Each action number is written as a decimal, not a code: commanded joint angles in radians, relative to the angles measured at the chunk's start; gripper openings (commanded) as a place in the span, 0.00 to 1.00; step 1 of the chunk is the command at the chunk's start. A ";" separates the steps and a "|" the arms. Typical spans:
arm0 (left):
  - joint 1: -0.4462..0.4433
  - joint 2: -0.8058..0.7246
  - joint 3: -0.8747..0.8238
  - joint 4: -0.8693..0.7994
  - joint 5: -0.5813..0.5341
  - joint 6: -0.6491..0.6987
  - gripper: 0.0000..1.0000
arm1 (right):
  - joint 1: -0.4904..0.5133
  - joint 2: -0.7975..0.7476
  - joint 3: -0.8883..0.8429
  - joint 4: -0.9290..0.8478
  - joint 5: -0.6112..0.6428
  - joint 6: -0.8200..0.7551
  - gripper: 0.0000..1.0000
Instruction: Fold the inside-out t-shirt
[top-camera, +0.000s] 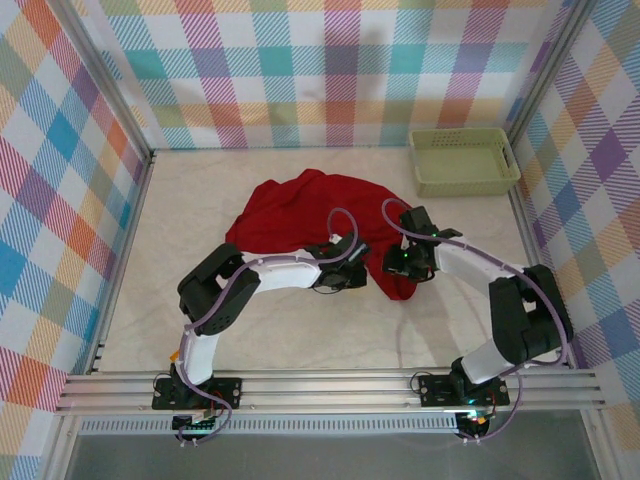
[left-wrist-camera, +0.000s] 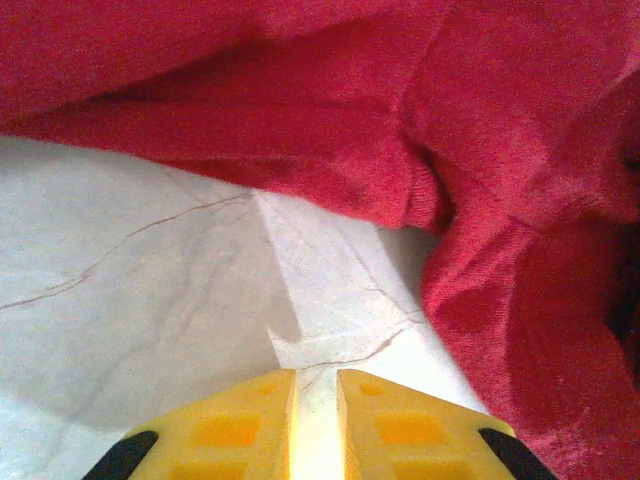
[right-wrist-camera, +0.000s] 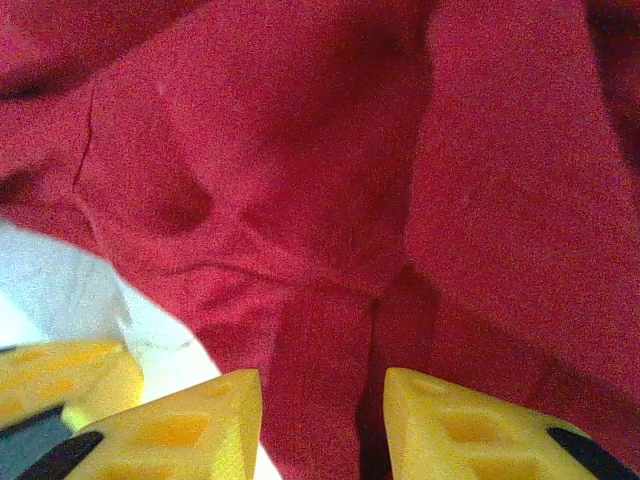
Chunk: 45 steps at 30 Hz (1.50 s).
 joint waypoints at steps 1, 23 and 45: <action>0.015 -0.050 -0.024 0.018 -0.022 0.015 0.20 | -0.010 0.031 0.021 0.068 0.028 0.050 0.37; 0.022 -0.057 -0.052 0.035 -0.017 0.010 0.26 | -0.011 0.148 0.080 0.094 0.051 0.053 0.25; 0.138 -0.308 -0.198 -0.045 -0.118 0.068 0.31 | 0.005 -0.131 0.024 -0.035 -0.018 0.023 0.00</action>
